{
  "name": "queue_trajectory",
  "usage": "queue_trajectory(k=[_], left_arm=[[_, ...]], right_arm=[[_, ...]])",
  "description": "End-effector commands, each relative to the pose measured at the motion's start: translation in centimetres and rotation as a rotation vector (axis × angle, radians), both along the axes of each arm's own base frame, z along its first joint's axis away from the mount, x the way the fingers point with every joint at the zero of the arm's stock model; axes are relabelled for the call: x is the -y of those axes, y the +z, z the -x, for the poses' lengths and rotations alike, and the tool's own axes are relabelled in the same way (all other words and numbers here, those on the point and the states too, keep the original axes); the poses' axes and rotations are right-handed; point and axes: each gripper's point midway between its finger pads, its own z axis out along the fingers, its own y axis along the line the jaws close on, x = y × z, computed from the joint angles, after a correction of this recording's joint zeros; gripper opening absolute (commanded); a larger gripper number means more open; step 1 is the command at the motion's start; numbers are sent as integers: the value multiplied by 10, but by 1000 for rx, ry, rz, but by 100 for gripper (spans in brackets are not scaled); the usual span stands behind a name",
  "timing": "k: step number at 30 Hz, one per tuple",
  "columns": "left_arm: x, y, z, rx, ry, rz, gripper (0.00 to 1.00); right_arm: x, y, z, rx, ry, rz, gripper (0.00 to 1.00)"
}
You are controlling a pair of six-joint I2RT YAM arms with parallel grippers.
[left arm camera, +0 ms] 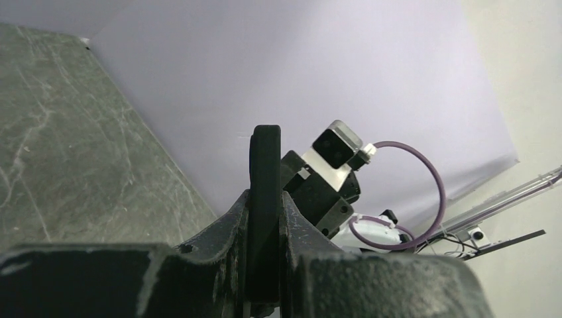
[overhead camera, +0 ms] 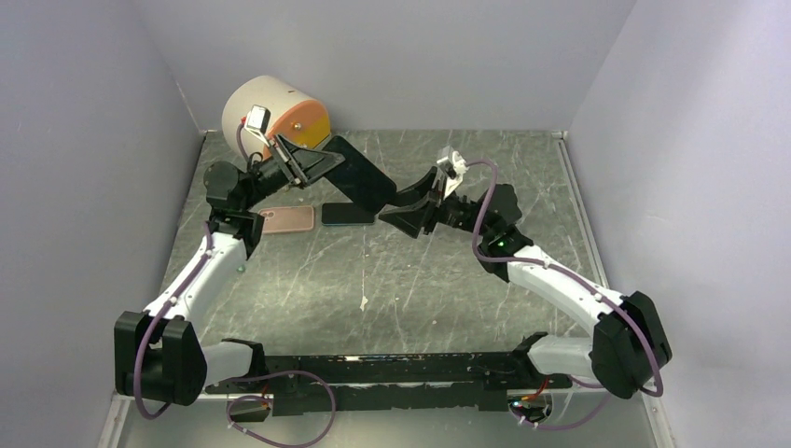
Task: Take the phone out of the phone case
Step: Remove the phone case from the phone.
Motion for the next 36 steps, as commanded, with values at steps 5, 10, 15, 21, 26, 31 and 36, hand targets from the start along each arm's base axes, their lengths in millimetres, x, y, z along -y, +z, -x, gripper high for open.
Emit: queue_trajectory(k=[5,10,15,21,26,31,36], left_arm=[[-3,37,17,89,-29,119,3],[2,34,19,86,-46,104,3],[3,32,17,85,-47,91,2],[4,32,15,91,-49,85,2],[4,33,15,99,-56,81,3],[5,33,16,101,-67,81,3],[5,34,18,107,-72,83,3]], right_arm=[[-3,19,-7,53,0,-57,47],[-3,29,-4,65,23,-89,47],[-1,38,0,84,34,-109,49],[8,38,-1,98,17,-99,49],[16,42,0,119,8,-90,50],[21,49,0,127,5,-105,50],[25,51,-7,114,-11,-126,49]])
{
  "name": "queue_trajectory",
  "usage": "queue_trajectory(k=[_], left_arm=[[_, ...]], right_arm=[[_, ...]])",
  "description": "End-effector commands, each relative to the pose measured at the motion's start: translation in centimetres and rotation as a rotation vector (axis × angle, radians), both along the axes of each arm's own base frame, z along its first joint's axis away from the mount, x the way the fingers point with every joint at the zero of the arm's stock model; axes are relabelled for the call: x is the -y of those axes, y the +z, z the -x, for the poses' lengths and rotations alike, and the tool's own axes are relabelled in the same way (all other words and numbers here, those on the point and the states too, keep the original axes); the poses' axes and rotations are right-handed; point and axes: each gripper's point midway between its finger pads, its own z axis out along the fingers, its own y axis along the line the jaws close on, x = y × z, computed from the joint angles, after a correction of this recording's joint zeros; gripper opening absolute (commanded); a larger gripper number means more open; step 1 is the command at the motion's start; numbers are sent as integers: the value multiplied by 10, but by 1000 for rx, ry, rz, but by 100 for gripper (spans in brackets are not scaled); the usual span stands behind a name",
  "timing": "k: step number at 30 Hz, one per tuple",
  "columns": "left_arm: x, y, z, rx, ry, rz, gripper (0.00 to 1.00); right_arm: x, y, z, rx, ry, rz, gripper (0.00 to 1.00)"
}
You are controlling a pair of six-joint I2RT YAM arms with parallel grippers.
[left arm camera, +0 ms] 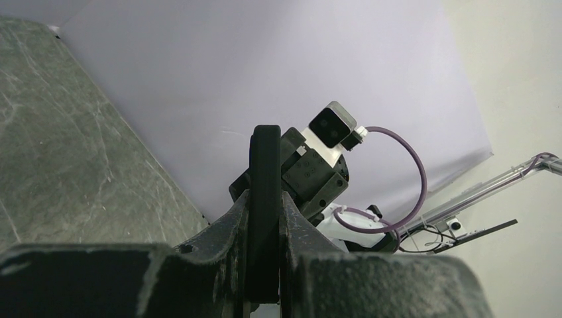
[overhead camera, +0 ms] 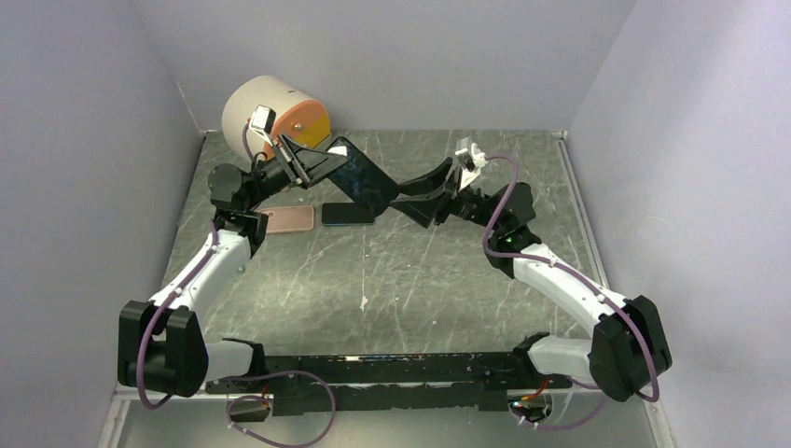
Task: Take the phone out of the phone case
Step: Remove the phone case from the phone.
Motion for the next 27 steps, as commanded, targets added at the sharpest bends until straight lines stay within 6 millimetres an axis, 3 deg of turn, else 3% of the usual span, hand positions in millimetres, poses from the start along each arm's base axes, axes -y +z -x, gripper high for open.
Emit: queue_trajectory(k=[1,10,16,20,27], left_arm=[[-1,32,16,126,-14,39,3],[-1,39,21,147,-35,54,3],[0,42,25,156,-79,89,2],[1,46,29,172,-111,101,2],[14,52,42,219,-153,56,2]], right_arm=[[7,30,3,74,6,-67,49],[8,19,-4,61,-3,-47,41],[15,18,-3,67,22,-53,31],[19,24,-5,63,27,-74,25],[18,39,-5,56,44,-91,24]])
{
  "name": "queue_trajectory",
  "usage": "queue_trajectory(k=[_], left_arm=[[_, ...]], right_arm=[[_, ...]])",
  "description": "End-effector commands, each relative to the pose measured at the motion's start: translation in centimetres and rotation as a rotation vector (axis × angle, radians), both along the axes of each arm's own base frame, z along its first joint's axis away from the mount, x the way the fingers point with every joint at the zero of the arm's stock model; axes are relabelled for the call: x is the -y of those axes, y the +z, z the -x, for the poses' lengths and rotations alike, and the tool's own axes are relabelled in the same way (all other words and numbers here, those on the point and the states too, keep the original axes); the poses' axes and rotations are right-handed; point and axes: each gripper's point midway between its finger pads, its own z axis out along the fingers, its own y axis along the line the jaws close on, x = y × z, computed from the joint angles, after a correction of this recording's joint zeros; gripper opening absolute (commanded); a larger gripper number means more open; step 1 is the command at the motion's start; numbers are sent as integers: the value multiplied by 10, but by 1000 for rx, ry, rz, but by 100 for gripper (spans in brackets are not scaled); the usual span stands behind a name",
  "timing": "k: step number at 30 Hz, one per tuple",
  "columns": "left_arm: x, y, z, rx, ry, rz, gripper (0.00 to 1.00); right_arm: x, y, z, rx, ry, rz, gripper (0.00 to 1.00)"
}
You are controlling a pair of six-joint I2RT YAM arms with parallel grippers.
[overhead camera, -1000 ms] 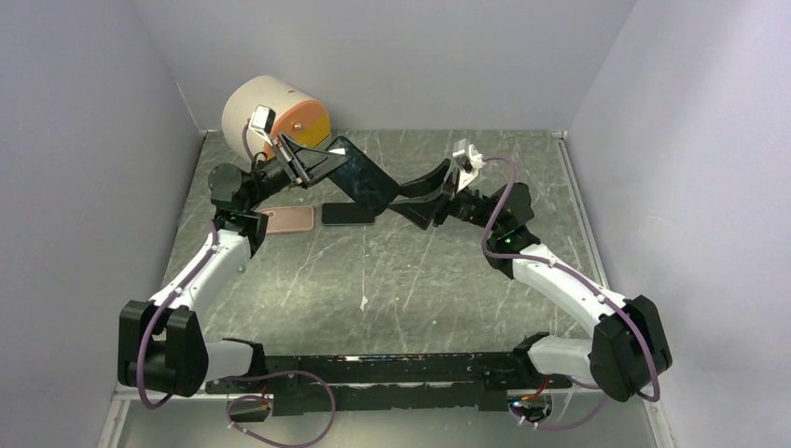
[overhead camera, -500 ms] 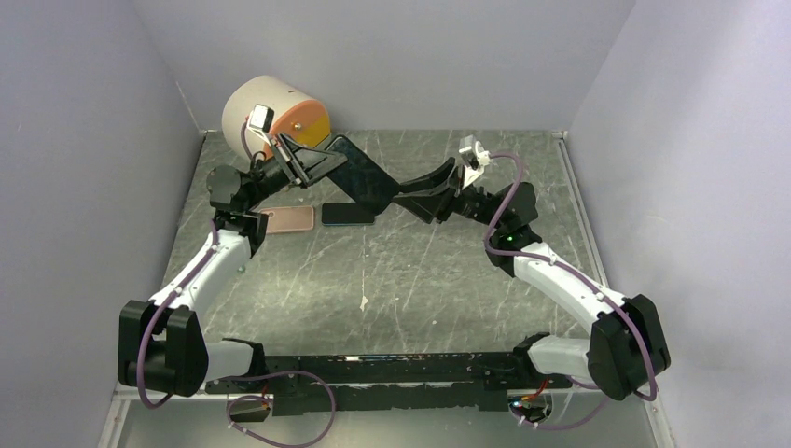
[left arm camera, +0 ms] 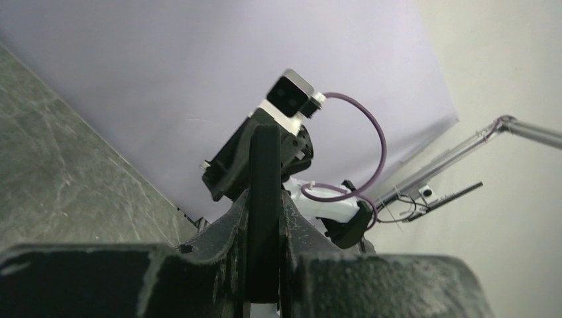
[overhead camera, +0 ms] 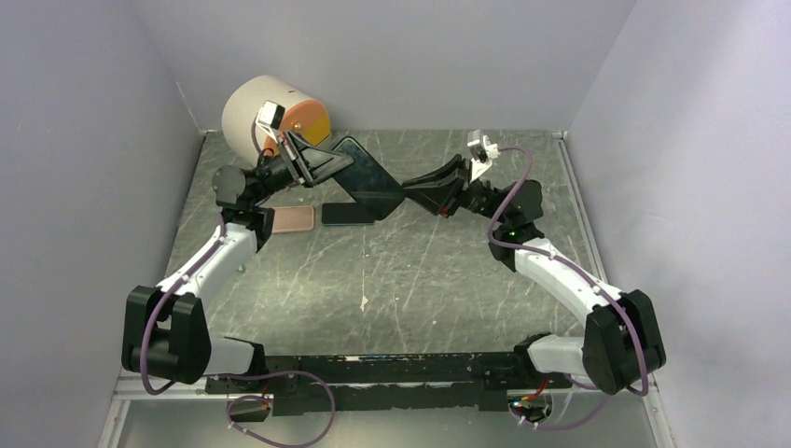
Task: Take the phone out of the phone case
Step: Remove the phone case from the phone.
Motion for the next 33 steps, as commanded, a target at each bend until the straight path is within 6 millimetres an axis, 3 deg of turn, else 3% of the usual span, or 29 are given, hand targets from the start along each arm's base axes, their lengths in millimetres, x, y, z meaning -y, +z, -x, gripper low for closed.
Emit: queue_trajectory(k=[1,21,25,33], left_arm=[[5,39,31,168,-44,12,2],[9,33,23,198,-8,-83,3],[8,34,23,202,-4,-86,3],[7,34,27,225,19,-129,2]], right_arm=[[1,32,5,72,23,-50,24],[9,8,43,132,93,98,40],[8,8,44,139,102,105,40],[12,-13,25,106,-2,208,40]])
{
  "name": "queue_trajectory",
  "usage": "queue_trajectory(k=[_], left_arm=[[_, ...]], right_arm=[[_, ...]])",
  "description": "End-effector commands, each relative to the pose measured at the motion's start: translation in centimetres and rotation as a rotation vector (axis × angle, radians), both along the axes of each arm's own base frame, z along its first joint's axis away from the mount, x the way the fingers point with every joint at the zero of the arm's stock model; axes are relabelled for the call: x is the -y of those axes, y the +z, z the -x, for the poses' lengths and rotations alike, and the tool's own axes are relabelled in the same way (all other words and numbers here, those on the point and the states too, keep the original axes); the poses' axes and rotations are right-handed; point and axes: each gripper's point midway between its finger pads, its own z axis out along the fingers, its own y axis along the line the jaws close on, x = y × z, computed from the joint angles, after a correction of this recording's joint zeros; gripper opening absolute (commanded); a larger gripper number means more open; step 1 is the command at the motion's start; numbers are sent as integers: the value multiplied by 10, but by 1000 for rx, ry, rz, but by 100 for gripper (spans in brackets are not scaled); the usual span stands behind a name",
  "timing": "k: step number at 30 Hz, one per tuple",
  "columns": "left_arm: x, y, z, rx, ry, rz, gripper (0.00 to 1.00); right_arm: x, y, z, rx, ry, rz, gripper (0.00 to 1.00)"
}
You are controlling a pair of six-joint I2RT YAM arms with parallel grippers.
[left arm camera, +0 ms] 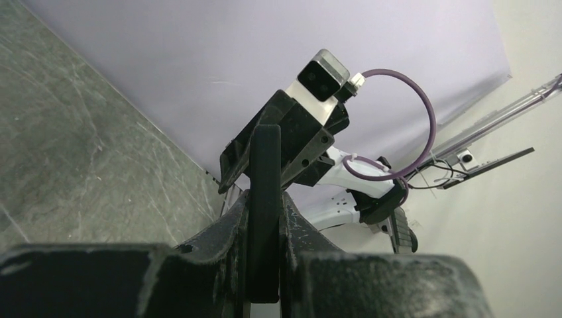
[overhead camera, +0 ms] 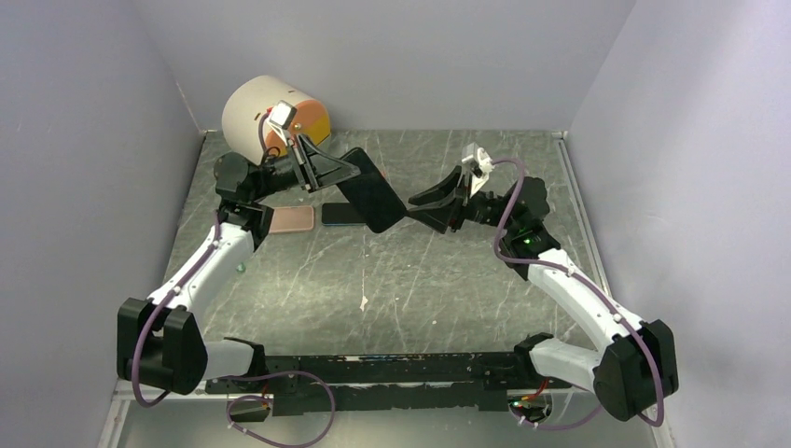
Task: Take the phone out of the phone case
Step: Remove the phone case from the phone.
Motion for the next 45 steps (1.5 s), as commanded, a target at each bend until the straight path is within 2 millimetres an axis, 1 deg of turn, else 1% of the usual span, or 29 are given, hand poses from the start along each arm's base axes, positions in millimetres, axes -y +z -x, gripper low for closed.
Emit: queue_trajectory(k=[1,4,6,11,17,20,23,25,32,37,41,45], left_arm=[[-9,44,10,160,70,35,3],[-8,43,9,163,70,34,3],[-8,43,9,162,67,39,2],[-8,45,9,171,56,45,3],[-8,45,12,174,48,48,3],[-8,46,15,178,40,48,2],[-8,48,17,181,29,54,3],[-7,49,19,173,11,59,2],[-5,54,21,162,-49,73,3],[-4,53,24,153,-83,71,3],[-4,54,29,163,-115,73,2],[-1,56,36,183,-141,62,2]], right_arm=[[2,9,4,67,-7,41,40],[-1,12,15,64,50,22,40],[-2,16,18,73,61,9,41],[-6,26,19,70,81,-30,41],[-10,39,18,91,113,-57,38],[-11,40,17,97,126,-61,34],[-13,36,14,106,131,-42,29],[-13,33,16,123,142,-23,28],[-14,25,29,213,251,37,24],[-14,23,35,256,329,66,14],[-15,26,37,271,367,73,1],[-18,31,31,280,352,70,0]])
